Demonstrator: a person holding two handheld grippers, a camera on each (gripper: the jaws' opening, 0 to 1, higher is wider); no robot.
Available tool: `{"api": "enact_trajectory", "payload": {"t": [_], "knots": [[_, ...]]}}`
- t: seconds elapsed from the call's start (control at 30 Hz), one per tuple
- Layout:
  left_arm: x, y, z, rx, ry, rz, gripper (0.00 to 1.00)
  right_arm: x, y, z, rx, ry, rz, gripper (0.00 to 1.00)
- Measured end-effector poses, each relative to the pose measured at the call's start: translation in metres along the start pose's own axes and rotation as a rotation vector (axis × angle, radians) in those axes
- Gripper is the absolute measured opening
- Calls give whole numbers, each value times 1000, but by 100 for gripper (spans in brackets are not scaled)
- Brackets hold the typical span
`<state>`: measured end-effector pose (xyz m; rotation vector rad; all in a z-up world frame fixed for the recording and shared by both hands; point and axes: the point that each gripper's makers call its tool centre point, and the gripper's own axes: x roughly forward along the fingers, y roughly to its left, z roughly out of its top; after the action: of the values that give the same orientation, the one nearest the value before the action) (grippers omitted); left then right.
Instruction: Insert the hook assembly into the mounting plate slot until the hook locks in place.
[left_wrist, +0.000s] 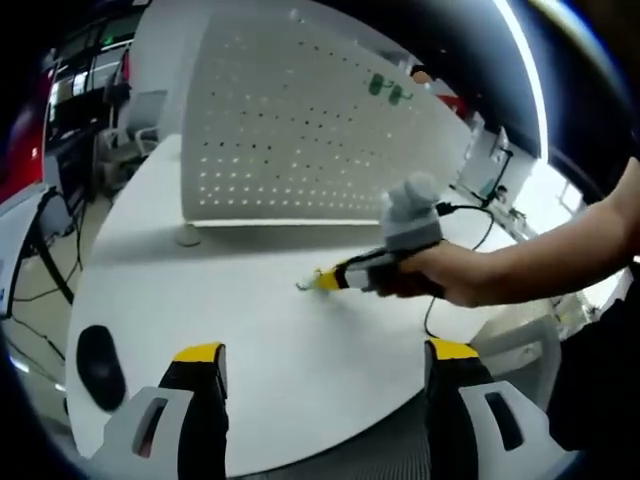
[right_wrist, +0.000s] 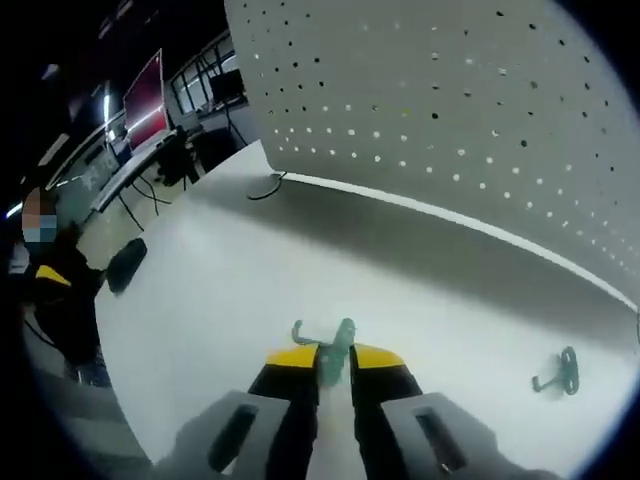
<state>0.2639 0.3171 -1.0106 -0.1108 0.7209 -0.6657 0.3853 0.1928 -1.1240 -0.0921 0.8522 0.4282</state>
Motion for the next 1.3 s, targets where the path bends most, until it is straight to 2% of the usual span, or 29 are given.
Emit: {"api": "enact_trajectory", "payload": {"t": [0.3,0.53,0.67,0.8,0.9,0.93,1.0,1.07,1.17,1.3], "knots": [[3,-2,2,1,-1,-6,82,-6,-11,-4,-32,-22,-22,0],[2,-4,10,-12,-20,-15,82,-24,-19,11,-8,-124,-40,0],[-1,-7,24,-47,-57,-24,81,-39,-23,30,17,-197,-41,0],[-3,-10,42,-6,-76,-15,82,-53,-27,47,25,-252,-45,0],[-4,-10,54,1,-102,-6,79,-65,-27,61,29,-326,-36,0],[-3,-9,58,0,-112,2,80,-68,-27,61,15,-324,-46,0],[-3,-10,64,-3,-122,5,80,-74,-26,64,61,-352,-31,0],[-2,-12,72,-18,-138,-2,79,-83,-26,67,63,-372,-36,0],[1,-16,75,-46,-111,-11,76,-96,-22,73,63,-408,-27,0],[5,-23,88,-80,-137,-29,74,-119,-16,84,94,-470,-6,0]]}}
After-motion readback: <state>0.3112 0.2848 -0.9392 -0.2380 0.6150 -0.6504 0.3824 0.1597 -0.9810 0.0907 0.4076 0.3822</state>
